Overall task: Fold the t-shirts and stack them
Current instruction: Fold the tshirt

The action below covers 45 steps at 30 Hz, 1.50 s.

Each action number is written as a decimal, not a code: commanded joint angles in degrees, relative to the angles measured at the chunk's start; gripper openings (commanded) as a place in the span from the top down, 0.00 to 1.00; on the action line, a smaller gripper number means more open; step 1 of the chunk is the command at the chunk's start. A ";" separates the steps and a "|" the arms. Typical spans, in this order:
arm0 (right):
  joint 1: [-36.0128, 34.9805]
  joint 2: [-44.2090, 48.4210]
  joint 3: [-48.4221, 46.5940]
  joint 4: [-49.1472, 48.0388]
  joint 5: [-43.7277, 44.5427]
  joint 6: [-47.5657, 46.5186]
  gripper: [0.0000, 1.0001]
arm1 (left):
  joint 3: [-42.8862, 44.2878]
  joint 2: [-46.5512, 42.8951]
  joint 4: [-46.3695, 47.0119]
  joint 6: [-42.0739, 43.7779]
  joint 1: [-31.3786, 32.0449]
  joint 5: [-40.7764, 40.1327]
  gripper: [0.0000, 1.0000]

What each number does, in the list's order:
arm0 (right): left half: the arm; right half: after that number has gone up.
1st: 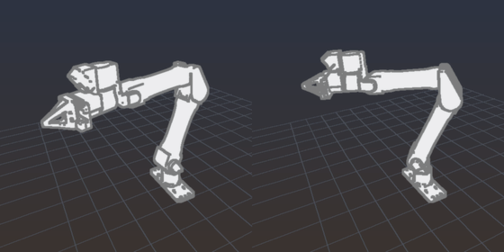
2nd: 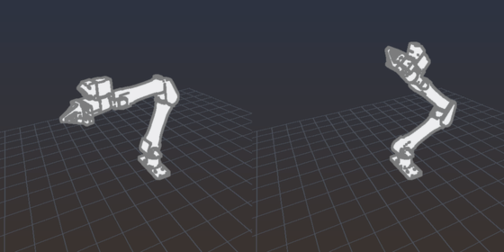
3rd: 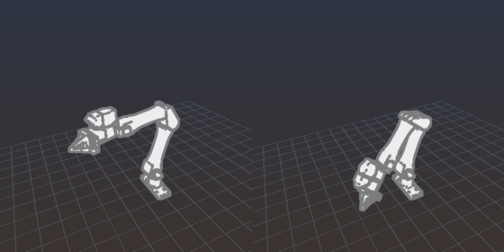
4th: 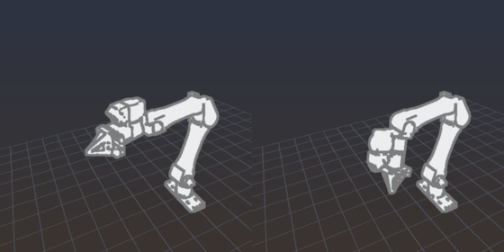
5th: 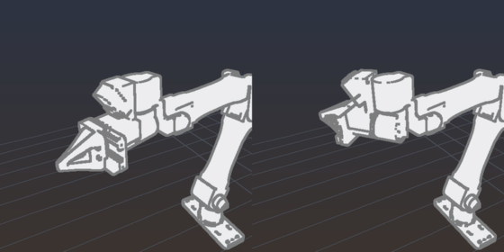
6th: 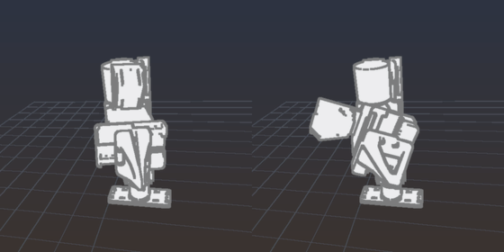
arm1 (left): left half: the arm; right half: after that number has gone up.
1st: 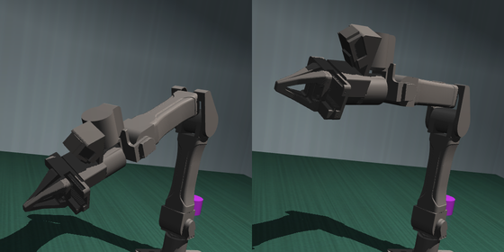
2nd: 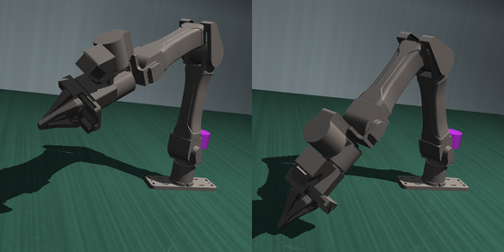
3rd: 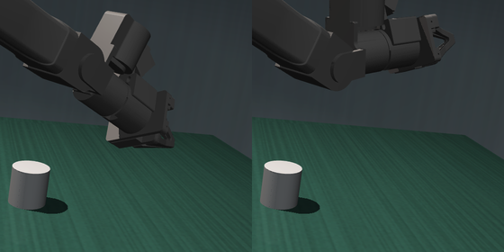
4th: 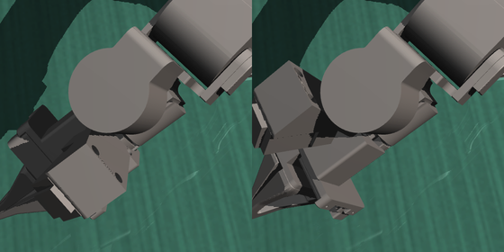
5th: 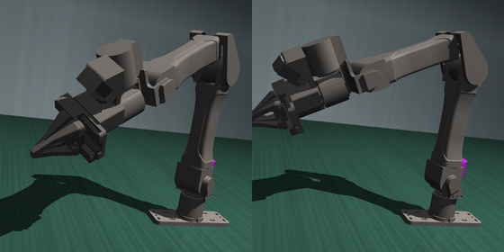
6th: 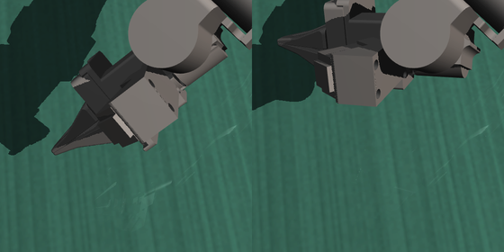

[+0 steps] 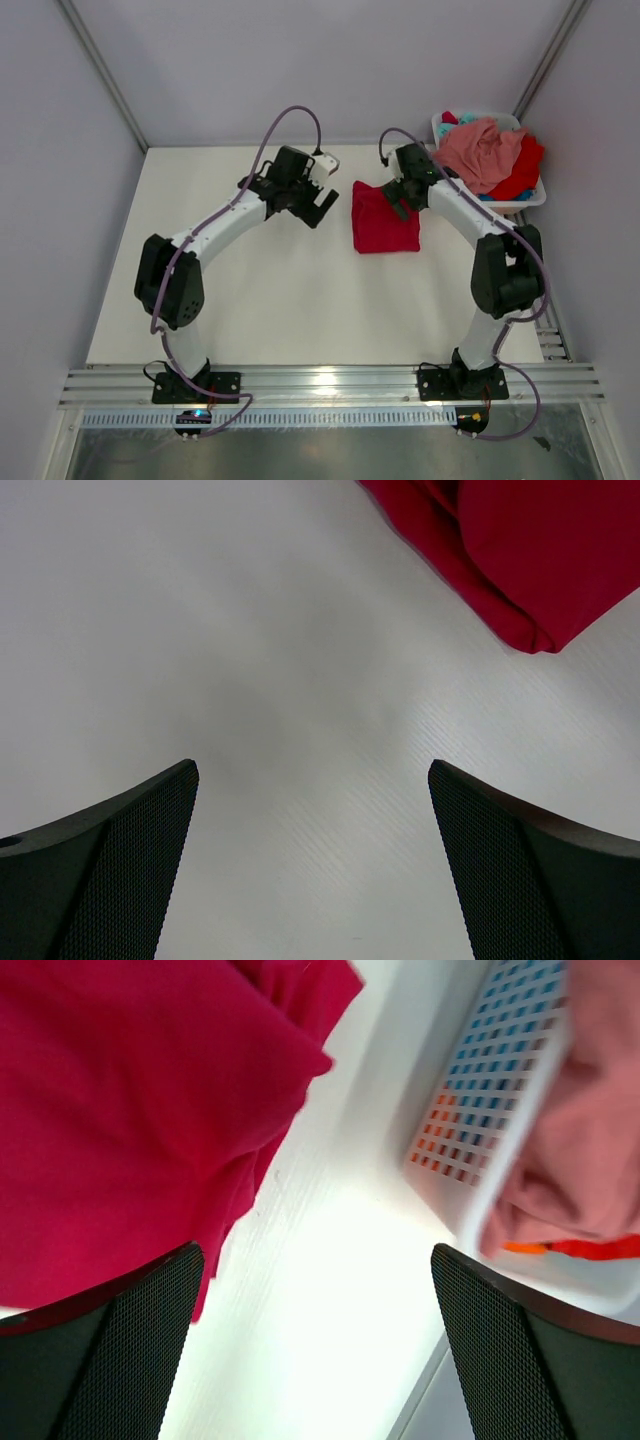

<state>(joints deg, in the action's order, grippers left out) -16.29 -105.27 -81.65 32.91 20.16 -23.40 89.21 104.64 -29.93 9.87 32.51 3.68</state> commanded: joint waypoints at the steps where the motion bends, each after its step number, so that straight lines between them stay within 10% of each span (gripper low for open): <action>1: 0.03 8.83 -5.27 6.20 -3.45 2.04 0.01 | -0.26 -3.04 0.32 1.82 0.18 1.15 0.01; 15: -0.05 21.34 7.28 0.24 -5.76 5.03 0.01 | -5.71 -2.25 -6.89 21.23 7.82 3.70 0.01; 32: -0.05 20.64 16.52 -9.78 0.83 4.06 0.01 | -6.95 6.10 17.80 42.86 20.84 -18.18 0.01; 45: 13.47 23.62 16.87 -15.33 9.37 13.20 0.01 | -0.80 8.48 10.62 37.69 20.84 -10.90 0.01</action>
<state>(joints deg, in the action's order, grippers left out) -4.60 -84.64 -64.93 21.43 27.90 -13.06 84.88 114.17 -16.82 50.19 53.12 -11.40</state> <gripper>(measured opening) 0.993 0.991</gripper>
